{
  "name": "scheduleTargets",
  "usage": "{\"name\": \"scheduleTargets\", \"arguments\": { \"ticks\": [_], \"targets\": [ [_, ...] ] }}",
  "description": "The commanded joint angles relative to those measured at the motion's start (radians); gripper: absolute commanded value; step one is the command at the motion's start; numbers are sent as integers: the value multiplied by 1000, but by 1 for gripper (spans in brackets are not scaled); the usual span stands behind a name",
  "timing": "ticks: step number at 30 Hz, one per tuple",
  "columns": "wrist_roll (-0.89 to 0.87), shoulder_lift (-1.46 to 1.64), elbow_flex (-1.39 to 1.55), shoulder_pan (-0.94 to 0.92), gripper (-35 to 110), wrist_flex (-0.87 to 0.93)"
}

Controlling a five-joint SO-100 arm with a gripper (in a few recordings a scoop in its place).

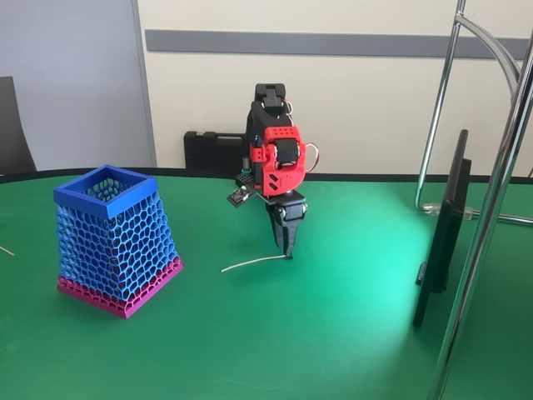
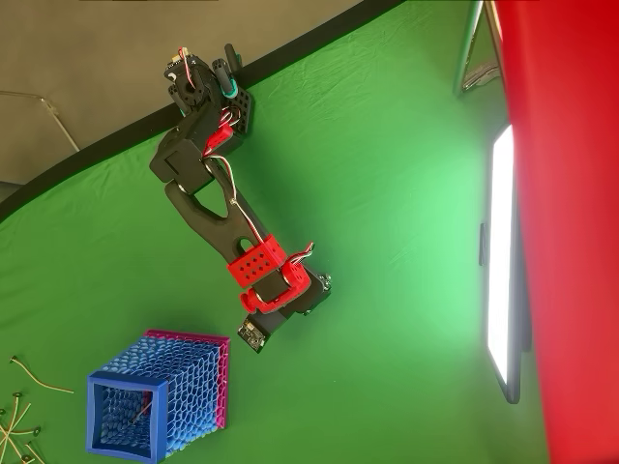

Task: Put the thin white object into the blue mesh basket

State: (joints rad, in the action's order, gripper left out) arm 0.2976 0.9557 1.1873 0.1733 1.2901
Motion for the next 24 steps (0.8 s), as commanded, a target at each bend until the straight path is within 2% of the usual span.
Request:
{"name": "scheduleTargets", "arguments": {
  "ticks": [1, 16, 24],
  "targets": [
    [5, -11, -54, 6, 18, 6],
    [14, -104, -143, 25, 17, 66],
    [37, -133, -181, 25, 9, 103]
  ]
}}
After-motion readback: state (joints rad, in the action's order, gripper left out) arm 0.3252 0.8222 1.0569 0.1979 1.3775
